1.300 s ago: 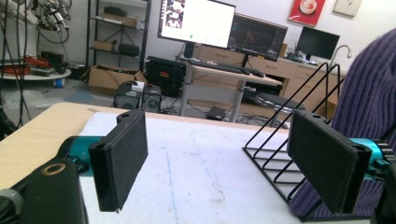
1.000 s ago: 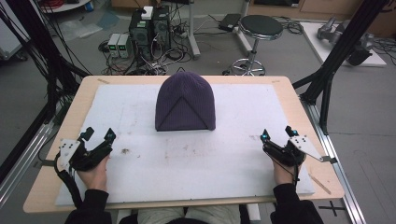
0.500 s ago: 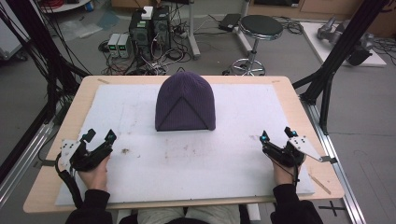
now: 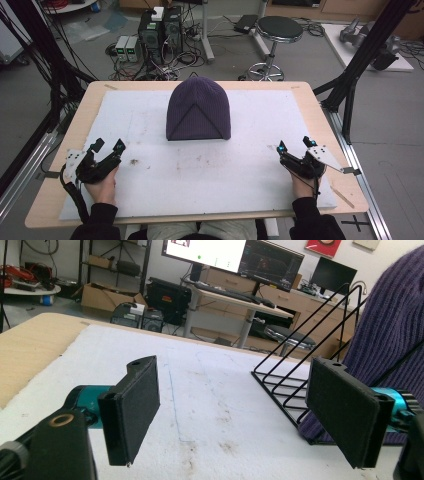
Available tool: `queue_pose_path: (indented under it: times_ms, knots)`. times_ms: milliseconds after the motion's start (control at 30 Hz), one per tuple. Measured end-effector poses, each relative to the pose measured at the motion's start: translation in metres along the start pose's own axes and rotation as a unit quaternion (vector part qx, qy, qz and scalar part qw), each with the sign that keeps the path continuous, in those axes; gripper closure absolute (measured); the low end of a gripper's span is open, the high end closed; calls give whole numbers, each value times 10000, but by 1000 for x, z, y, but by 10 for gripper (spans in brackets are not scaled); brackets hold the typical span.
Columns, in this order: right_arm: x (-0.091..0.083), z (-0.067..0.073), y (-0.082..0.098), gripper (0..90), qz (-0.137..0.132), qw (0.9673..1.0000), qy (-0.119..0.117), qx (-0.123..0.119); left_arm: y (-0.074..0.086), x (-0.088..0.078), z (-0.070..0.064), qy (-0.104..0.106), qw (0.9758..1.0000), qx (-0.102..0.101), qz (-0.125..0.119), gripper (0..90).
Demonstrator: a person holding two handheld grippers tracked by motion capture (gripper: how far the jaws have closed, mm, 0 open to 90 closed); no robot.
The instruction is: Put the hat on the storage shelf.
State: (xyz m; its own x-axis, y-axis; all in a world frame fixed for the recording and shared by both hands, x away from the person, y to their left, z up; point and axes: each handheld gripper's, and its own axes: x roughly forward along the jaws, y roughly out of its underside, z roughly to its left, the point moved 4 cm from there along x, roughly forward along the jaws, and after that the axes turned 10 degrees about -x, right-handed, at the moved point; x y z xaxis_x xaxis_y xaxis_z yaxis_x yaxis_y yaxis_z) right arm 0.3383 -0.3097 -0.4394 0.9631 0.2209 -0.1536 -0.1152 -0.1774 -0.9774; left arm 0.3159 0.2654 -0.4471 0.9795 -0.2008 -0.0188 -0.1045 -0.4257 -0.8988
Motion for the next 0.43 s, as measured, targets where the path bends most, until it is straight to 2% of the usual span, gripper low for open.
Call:
queue_pose_path:
  times_ms: [433]
  knots:
    - [1, 0, 2, 117, 53, 9999, -58, 80, 3, 3, 0, 42, 9999, -43, 97, 222]
